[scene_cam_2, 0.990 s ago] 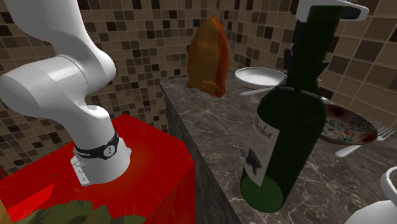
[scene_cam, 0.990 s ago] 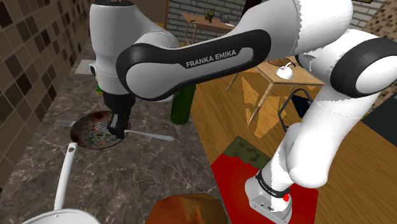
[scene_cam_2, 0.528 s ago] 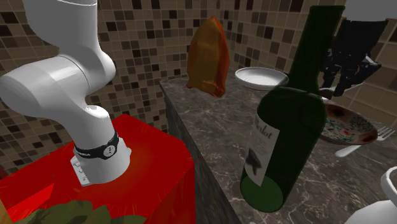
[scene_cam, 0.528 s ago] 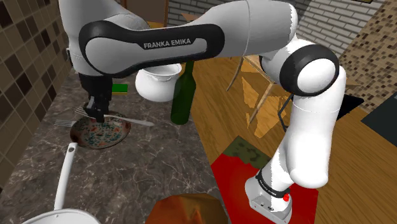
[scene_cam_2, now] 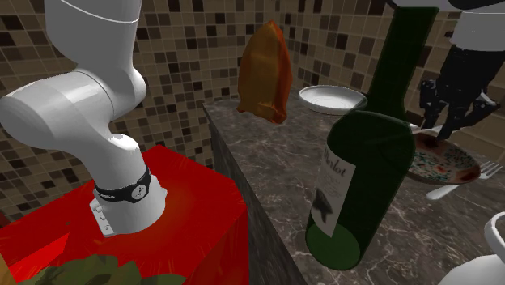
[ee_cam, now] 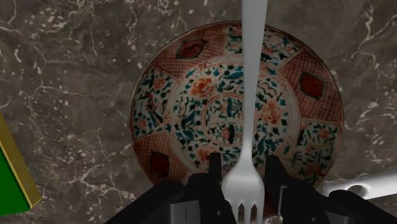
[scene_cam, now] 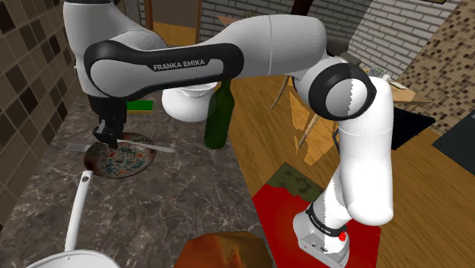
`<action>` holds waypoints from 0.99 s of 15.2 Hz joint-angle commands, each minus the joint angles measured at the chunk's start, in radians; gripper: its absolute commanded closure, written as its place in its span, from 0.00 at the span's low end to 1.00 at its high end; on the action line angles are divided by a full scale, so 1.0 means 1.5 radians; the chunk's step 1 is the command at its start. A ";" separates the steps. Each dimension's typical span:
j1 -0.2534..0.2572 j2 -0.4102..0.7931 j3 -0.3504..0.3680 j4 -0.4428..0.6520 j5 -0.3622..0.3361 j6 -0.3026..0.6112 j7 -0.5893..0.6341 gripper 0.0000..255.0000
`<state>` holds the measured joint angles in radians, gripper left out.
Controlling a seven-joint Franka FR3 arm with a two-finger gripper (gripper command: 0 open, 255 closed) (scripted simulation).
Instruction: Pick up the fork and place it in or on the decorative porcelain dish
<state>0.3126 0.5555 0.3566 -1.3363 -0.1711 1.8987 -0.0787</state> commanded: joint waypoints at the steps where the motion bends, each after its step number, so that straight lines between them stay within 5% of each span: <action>1: -0.002 0.003 -0.001 -0.013 -0.001 0.016 0.000 1.00; 15: -0.003 0.016 -0.005 -0.050 -0.007 0.066 0.004 1.00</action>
<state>0.3083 0.5796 0.3499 -1.4117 -0.1814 1.9970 -0.0733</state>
